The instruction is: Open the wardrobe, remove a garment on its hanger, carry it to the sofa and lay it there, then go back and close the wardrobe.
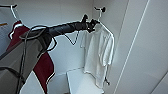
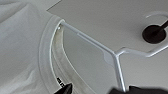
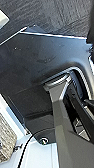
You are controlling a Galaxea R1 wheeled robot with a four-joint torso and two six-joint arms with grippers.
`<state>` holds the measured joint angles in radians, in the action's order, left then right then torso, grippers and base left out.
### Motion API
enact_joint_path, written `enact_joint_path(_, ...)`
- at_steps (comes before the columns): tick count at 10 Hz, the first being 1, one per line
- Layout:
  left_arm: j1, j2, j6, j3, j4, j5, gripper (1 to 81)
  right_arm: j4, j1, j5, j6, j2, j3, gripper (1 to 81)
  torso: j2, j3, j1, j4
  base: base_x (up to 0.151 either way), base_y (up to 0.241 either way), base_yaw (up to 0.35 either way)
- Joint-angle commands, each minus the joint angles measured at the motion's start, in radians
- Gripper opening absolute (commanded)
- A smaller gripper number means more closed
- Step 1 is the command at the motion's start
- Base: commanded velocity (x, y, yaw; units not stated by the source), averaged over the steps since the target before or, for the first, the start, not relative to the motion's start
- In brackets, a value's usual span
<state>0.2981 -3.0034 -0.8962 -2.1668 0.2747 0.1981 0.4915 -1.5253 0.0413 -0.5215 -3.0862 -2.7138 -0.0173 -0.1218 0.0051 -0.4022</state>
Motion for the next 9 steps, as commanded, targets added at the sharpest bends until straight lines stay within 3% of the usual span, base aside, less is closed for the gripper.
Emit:
enact_joint_path(1,0.204,-0.008,-0.009,-0.001,0.006,-0.069,81.1,0.001,0.039,-0.052,-0.003,-0.005,0.005,81.1,0.0,0.0,0.0,0.0,0.0,0.0,0.0)
enact_joint_path(4,0.2,-0.031,-0.009,-0.013,-0.006,-0.152,81.1,-0.001,0.039,-0.052,-0.003,-0.013,0.002,81.1,0.0,0.0,0.0,0.0,0.0,0.0,0.0)
enact_joint_path(9,0.197,-0.198,-0.009,-0.234,-0.094,-0.195,81.1,-0.002,0.036,-0.046,-0.006,-0.013,0.003,81.1,0.0,0.0,0.0,0.0,0.0,0.0,0.0)
